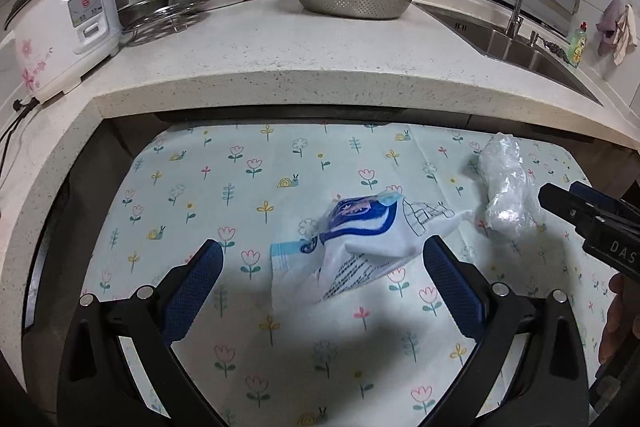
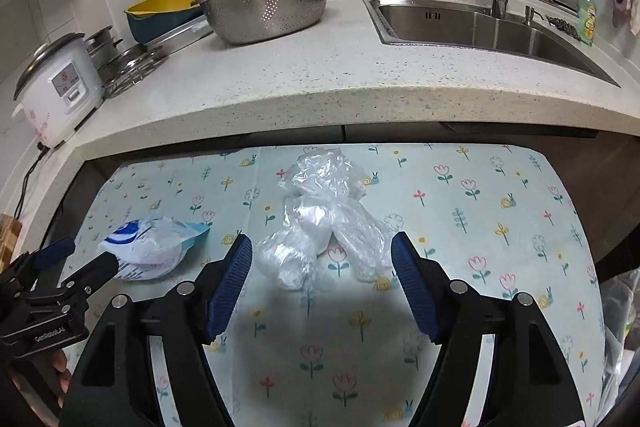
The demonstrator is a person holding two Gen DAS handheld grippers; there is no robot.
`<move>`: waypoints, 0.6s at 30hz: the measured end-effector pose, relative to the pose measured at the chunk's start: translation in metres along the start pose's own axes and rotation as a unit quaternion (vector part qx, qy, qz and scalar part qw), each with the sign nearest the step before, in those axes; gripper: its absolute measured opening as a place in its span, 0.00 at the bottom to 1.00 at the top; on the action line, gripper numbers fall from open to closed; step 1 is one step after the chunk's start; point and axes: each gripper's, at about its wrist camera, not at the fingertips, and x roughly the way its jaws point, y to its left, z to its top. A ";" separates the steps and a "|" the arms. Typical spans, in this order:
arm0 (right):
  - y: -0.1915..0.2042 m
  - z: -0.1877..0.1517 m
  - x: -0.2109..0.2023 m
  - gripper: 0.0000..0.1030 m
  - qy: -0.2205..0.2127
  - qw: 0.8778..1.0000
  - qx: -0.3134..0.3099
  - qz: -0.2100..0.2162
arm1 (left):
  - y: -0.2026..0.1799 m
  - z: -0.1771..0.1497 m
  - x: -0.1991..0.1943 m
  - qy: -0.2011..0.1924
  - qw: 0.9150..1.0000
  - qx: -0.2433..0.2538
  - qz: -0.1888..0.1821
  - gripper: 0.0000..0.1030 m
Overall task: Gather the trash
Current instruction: 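Grasp the blue-white wipes pack with the left tool while the right tool grasps the clear bag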
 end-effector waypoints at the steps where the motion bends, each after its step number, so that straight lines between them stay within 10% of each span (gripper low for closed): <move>1: 0.000 0.002 0.006 0.68 0.001 1.000 -0.002 -0.004 | -0.001 0.002 0.007 0.002 1.000 0.003 0.000 0.93; 9: -0.006 0.005 0.050 0.68 0.029 1.000 0.007 0.002 | -0.009 0.008 0.038 0.015 0.999 -0.003 -0.039 0.90; 13: -0.002 0.001 0.052 0.48 0.027 0.999 -0.003 0.018 | -0.010 0.007 0.046 0.037 0.997 -0.008 -0.063 0.54; 18: 0.005 -0.004 0.041 0.28 0.026 0.999 -0.019 0.025 | -0.014 0.005 0.039 0.032 0.998 -0.002 -0.062 0.37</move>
